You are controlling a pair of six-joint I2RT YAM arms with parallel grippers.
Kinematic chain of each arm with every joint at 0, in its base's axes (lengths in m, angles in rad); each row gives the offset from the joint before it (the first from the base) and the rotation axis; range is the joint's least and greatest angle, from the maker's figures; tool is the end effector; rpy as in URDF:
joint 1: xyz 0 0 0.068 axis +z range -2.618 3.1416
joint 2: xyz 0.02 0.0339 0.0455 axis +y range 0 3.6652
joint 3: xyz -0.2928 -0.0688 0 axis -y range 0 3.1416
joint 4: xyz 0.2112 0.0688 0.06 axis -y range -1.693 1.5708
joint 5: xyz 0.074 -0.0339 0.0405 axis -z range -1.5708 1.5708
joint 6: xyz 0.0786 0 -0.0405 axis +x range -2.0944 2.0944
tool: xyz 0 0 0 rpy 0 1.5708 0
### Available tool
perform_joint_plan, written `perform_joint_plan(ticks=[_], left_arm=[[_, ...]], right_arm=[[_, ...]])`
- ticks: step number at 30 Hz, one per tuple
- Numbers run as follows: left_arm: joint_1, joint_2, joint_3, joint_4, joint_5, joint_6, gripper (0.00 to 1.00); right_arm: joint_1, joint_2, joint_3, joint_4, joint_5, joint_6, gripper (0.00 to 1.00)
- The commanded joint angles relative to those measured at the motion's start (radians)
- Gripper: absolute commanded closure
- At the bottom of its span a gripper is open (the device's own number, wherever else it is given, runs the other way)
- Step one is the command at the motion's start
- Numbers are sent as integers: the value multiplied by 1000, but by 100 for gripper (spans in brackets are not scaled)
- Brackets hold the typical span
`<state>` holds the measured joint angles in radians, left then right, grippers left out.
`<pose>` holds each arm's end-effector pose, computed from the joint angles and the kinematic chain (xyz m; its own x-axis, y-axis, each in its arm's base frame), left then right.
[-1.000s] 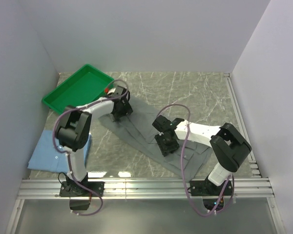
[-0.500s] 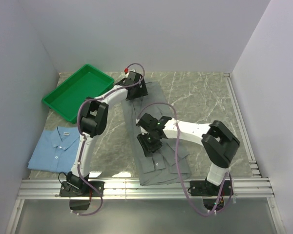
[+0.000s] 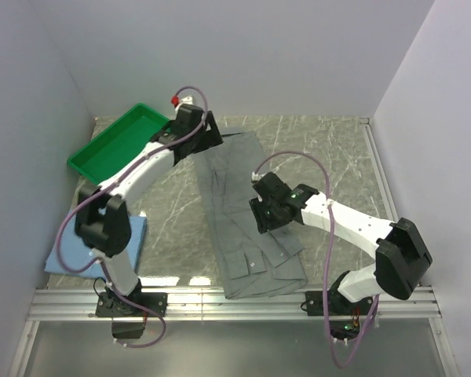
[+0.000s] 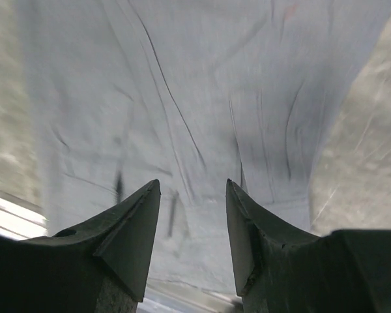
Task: Fold and stack the long sleeve shirts
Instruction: Fold the shirt
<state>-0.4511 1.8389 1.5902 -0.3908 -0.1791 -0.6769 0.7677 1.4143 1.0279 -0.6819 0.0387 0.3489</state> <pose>0.4007 -0.1786 0.3117 -0.6068 -0.3909 -0.6921 -0.1023 0.9019 -0.4197 0.1936 0.1826 0.2450 -0.8252 -0.3217 -0.4642 -0.4240 0.8959 0.1328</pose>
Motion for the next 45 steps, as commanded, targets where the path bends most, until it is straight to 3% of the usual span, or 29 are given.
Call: perform_joint_plan(ticks=[1, 9, 17, 21, 31, 35, 45], left_arm=[[2, -127, -110, -88, -26, -42, 6], [0, -467, -360, -122, -161, -10, 7], [0, -832, -685, -17, -261, 100, 6], [2, -946, -768, -13, -327, 122, 6], [2, -934, -811, 13, -367, 123, 7], [5, -928, -812, 21, -367, 135, 7], [18, -926, -811, 24, -353, 142, 7]], right_arm=[[30, -2, -44, -38, 18, -16, 48], [71, 70, -75, -24, -3, -16, 50], [128, 167, -35, -31, 15, -27, 53], [139, 208, -34, -30, 32, -27, 56], [150, 222, -29, -45, 66, -28, 83], [148, 201, -22, -54, 69, -34, 100], [148, 175, 87, -180, -55, 2, 100]])
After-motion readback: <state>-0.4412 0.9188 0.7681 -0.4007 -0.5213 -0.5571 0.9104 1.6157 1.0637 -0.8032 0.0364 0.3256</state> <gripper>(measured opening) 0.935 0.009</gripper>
